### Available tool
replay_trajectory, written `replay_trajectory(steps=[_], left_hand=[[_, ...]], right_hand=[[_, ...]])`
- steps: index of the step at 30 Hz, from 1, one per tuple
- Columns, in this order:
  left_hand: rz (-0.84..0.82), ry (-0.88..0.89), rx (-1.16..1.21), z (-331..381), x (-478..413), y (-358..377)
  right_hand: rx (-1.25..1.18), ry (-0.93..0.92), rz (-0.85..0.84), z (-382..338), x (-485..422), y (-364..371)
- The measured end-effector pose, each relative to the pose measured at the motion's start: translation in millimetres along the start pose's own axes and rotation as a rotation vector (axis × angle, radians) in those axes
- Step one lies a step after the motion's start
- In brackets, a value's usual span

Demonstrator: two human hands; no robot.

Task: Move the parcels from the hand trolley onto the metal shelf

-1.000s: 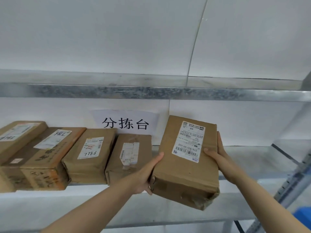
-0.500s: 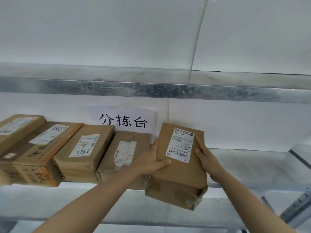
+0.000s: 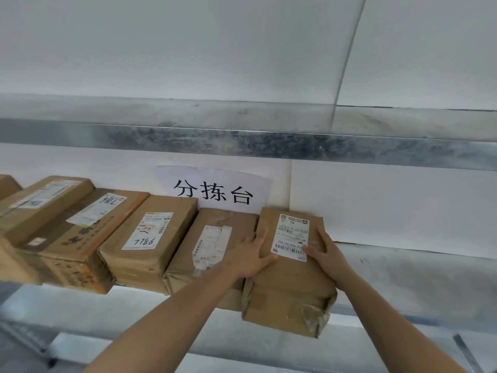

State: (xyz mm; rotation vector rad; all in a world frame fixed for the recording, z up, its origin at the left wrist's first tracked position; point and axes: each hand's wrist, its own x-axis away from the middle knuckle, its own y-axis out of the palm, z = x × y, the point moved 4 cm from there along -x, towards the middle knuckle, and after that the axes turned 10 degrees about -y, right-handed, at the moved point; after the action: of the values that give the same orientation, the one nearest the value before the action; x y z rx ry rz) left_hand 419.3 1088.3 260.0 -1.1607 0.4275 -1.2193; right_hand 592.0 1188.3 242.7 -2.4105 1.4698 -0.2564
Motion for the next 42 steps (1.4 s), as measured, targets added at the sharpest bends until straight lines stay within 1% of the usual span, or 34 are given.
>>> replay_trajectory(steps=[3, 8, 10, 12, 15, 18, 21, 24, 26, 29, 33, 37, 39, 42], left_hand=[[-0.028, -0.04, -0.011, -7, -14, 6], [-0.031, -0.056, 0.005, -12, -28, 7], [-0.031, -0.062, 0.002, -13, -30, 8], [-0.004, -0.065, -0.002, -12, -28, 7], [0.113, -0.042, -0.007, -6, -19, 3], [0.203, -0.028, -0.042, -6, -3, -4], [0.258, -0.053, -0.127, -21, 12, -12], [0.293, -0.092, -0.2, -52, 26, -23], [0.31, -0.12, -0.2, -78, 36, -30], [0.332, -0.203, -0.168, -116, 51, -39], [0.419, -0.186, -0.165, -148, 79, -58], [0.5, -0.11, -0.188, -188, 113, -77], [0.551, -0.125, -0.157, -216, 130, -86], [0.628, -0.194, -0.09, -266, 158, -99]], right_hand=[[0.038, -0.001, 0.006, 1, -9, 2], [0.065, 0.01, 0.001, 3, -21, 5], [0.123, -0.001, 0.0, 3, -24, 5], [0.242, -0.023, -0.02, 2, -26, 5], [0.465, -0.038, -0.076, -4, -26, 7], [0.702, -0.094, -0.069, -17, -23, 11], [0.848, -0.154, -0.063, -28, -19, 20], [0.925, -0.197, -0.086, -38, -14, 35], [0.939, -0.235, -0.1, -49, -12, 48], [0.889, -0.288, -0.12, -69, -8, 76], [0.809, -0.42, -0.18, -101, 2, 126], [0.73, -0.576, -0.257, -142, 16, 190], [0.679, -0.612, -0.313, -161, 27, 228], [0.576, -0.656, -0.422, -188, 48, 289]])
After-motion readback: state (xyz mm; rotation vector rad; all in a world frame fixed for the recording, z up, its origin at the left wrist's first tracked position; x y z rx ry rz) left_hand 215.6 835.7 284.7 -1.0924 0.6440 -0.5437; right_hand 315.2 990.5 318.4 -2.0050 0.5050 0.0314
